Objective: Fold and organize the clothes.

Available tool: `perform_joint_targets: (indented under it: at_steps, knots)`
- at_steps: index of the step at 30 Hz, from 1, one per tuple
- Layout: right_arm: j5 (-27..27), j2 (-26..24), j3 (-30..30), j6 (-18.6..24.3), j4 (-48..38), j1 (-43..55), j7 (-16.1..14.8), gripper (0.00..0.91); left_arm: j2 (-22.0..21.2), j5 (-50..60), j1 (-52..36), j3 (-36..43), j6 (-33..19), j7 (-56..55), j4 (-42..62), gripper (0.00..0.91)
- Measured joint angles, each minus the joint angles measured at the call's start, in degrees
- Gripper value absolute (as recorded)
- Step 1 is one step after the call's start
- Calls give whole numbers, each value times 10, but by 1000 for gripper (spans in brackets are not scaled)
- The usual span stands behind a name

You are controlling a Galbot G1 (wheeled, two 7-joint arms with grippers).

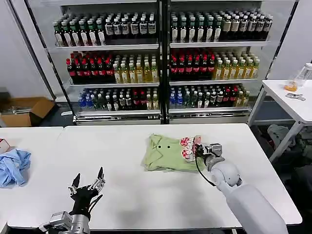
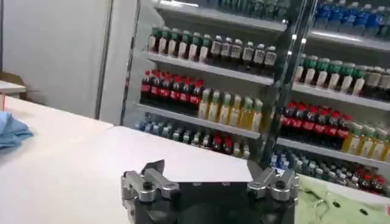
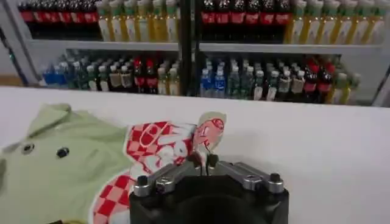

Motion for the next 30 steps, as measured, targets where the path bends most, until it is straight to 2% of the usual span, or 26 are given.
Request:
perform_joint_targets:
  at_steps: [5, 11, 17, 30]
  knots:
    - [-43, -9, 3, 37, 0, -8, -20, 907, -2, 7, 2, 4, -3, 1, 2, 907]
    - [-108, -23, 24, 128, 23, -46, -22, 907, 0, 22, 5, 9, -10, 8, 0, 907]
    - [-143, -42, 69, 198, 84, -131, -23, 907, 6, 33, 7, 12, -12, 16, -5, 907]
    - [-183, -51, 173, 262, 221, -331, -37, 907, 20, 55, 20, 17, -15, 45, -18, 907]
